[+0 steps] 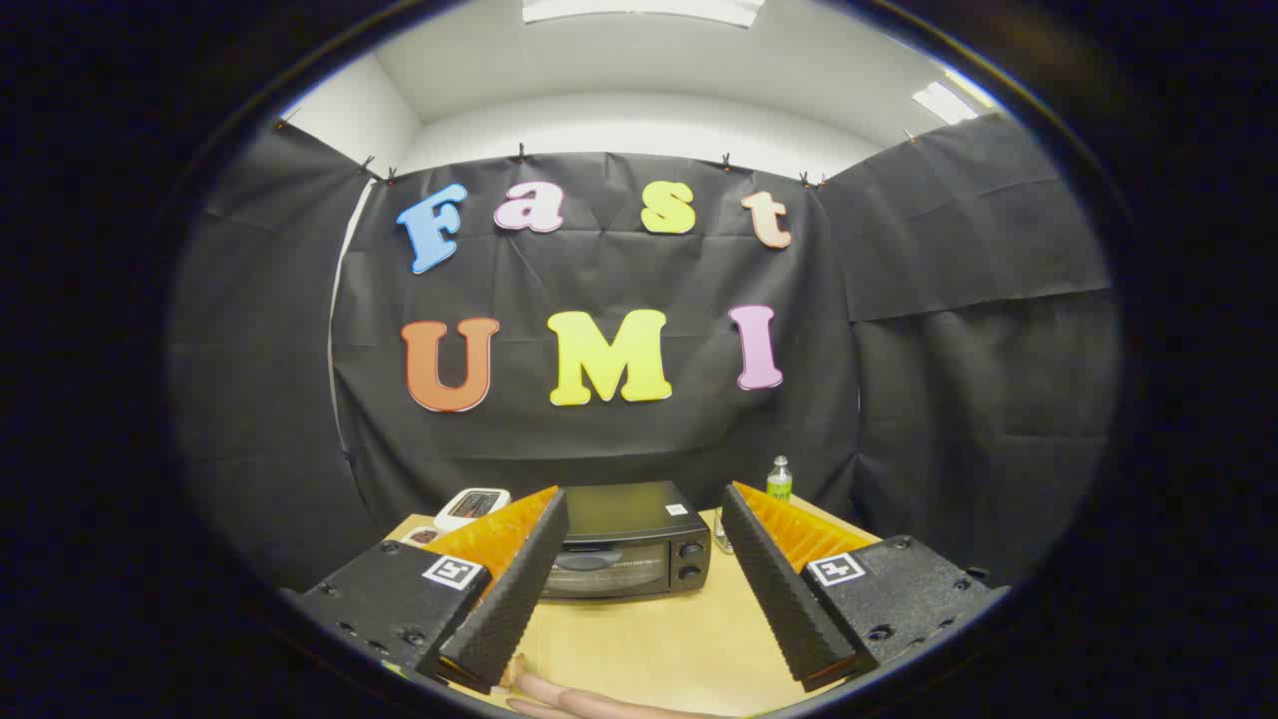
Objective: Open the toaster oven, put the food inside, and close the toaster oven door.
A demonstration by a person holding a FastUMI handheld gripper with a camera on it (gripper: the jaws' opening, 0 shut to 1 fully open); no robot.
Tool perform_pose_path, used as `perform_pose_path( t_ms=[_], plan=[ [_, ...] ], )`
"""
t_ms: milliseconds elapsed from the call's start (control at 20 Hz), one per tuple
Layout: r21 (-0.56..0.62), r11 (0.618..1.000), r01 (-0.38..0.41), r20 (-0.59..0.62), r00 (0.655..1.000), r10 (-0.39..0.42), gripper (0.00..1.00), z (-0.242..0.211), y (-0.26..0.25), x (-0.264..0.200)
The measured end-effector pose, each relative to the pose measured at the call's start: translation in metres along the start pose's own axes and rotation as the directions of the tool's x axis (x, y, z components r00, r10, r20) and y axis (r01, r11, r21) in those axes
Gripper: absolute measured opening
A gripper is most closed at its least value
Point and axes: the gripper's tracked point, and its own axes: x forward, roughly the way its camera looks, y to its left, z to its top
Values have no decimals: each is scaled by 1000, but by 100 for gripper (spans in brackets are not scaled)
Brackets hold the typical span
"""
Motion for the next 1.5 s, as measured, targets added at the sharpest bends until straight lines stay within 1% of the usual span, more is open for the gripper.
perform_pose_path(
  t_ms=[400, 550, 650, 800, 850, 1100, 1300, 1400, 1500],
  plan=[
    [-3, 1000, 15, -18, 1000, -15, 100, -8, -6, 7],
    [-13, 1000, 12, -18, 1000, -12, 100, -11, -5, 14],
    [-19, 1000, -6, -32, 999, 5, 100, -18, 2, 23],
    [-11, 999, -52, -63, 997, 51, 100, -34, 20, 55],
    [-16, 997, -69, -94, 993, 67, 100, -45, 24, 68],
    [-59, 989, -132, -165, 979, 121, 100, -84, 55, 147],
    [-123, 978, -168, -232, 963, 136, 100, -126, 77, 192],
    [-115, 981, -154, -264, 957, 119, 100, -145, 80, 209],
    [-129, 984, -119, -309, 948, 74, 100, -167, 76, 225]
  ],
)
